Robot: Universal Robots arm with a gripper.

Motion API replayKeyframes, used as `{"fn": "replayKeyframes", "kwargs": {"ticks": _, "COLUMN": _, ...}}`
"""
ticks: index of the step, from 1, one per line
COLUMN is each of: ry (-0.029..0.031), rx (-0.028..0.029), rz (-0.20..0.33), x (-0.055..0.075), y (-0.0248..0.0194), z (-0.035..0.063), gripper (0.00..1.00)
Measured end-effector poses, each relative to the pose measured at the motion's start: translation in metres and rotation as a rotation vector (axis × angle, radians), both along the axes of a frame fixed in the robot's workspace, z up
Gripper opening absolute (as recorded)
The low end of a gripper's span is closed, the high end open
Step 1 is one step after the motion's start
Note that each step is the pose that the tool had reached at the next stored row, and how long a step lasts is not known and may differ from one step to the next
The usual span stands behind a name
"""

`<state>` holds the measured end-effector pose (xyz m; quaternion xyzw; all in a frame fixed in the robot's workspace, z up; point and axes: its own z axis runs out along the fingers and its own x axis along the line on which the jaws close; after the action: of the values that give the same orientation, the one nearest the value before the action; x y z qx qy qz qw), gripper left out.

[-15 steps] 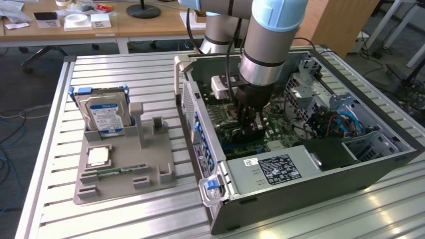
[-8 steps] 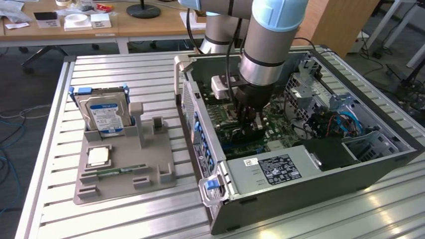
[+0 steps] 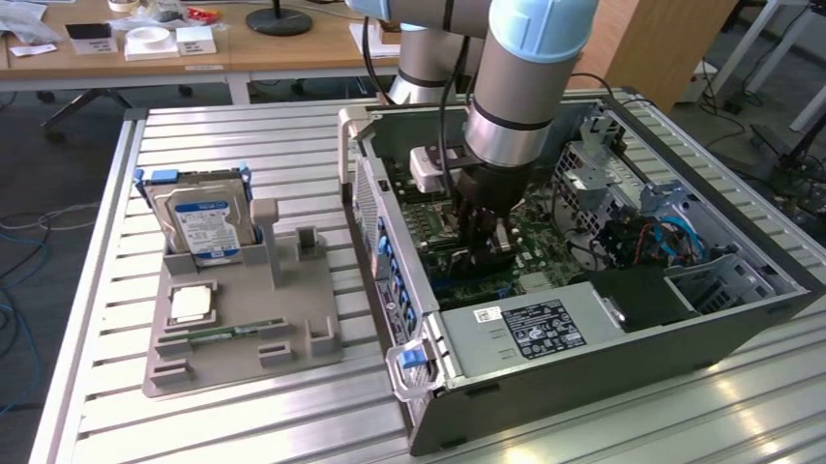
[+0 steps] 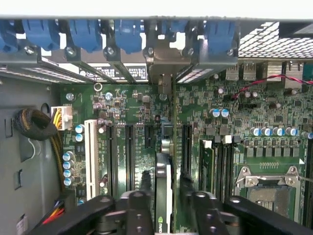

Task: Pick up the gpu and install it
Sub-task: 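Insert the gpu into the slot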

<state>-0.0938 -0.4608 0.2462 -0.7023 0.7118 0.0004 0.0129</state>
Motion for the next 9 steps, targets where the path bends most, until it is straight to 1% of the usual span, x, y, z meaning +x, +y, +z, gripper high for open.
{"fn": "replayKeyframes", "kwargs": {"ticks": 1, "ry": 0.0000, "rx": -0.0001, "rz": 0.000, "x": 0.0001, "y": 0.0000, "z": 0.0000, "gripper": 0.33}}
{"fn": "replayKeyframes", "kwargs": {"ticks": 2, "ry": 0.0000, "rx": 0.0000, "rz": 0.000, "x": 0.0001, "y": 0.0000, "z": 0.0000, "gripper": 0.40}}
{"fn": "replayKeyframes", "kwargs": {"ticks": 9, "ry": 0.0000, "rx": -0.0001, "rz": 0.000, "x": 0.0001, "y": 0.0000, "z": 0.0000, "gripper": 0.40}}
